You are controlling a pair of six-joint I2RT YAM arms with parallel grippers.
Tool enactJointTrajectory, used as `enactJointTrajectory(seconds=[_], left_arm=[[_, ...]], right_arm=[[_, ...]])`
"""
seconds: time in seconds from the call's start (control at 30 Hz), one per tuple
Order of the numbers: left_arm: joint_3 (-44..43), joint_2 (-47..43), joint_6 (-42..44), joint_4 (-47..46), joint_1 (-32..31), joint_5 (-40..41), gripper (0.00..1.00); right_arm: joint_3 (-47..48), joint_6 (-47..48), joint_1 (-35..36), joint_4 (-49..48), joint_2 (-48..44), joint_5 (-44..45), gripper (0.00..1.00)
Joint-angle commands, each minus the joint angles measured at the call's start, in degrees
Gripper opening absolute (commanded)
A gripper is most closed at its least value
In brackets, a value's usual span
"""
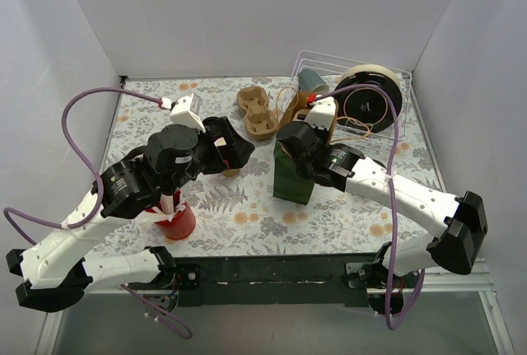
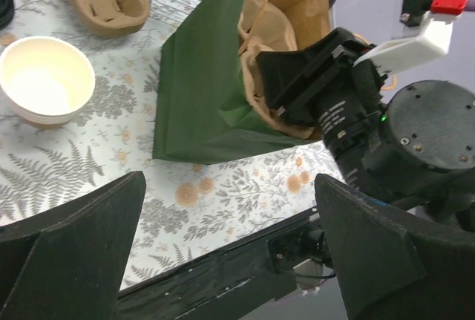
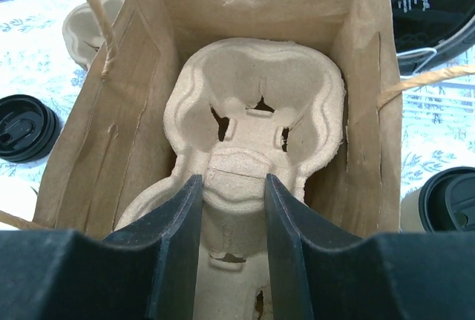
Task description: Pack the takeout coffee
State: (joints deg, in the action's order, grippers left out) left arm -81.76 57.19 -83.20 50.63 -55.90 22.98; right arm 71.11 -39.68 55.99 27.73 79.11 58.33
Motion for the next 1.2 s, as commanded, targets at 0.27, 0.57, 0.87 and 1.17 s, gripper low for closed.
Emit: enactJointTrajectory(seconds=[0.27, 0.57, 0.87, 1.17], left_arm=[[-2.4, 10.6, -3.9, -1.3, -0.3, 0.0, 0.98], [-8.1, 21.1, -3.3, -0.2, -0.1, 7.2, 0.97], [-14.6, 29.4, -4.0, 6.6, 1.9, 12.8, 0.92], [-18.2, 34.0, -3.3, 6.7, 3.5, 12.3, 0.91]], right_arm=[[-3.0, 7.5, -0.5, -9.0, -2.0, 2.1, 0.11], [-4.2, 7.7, -0.5, -10.9, -4.0, 0.0, 0.11], [-4.6, 8.0, -0.5, -11.5, -3.4, -1.8, 0.11], [-6.4, 8.1, -0.4, -12.2, -4.5, -1.9, 0.11]])
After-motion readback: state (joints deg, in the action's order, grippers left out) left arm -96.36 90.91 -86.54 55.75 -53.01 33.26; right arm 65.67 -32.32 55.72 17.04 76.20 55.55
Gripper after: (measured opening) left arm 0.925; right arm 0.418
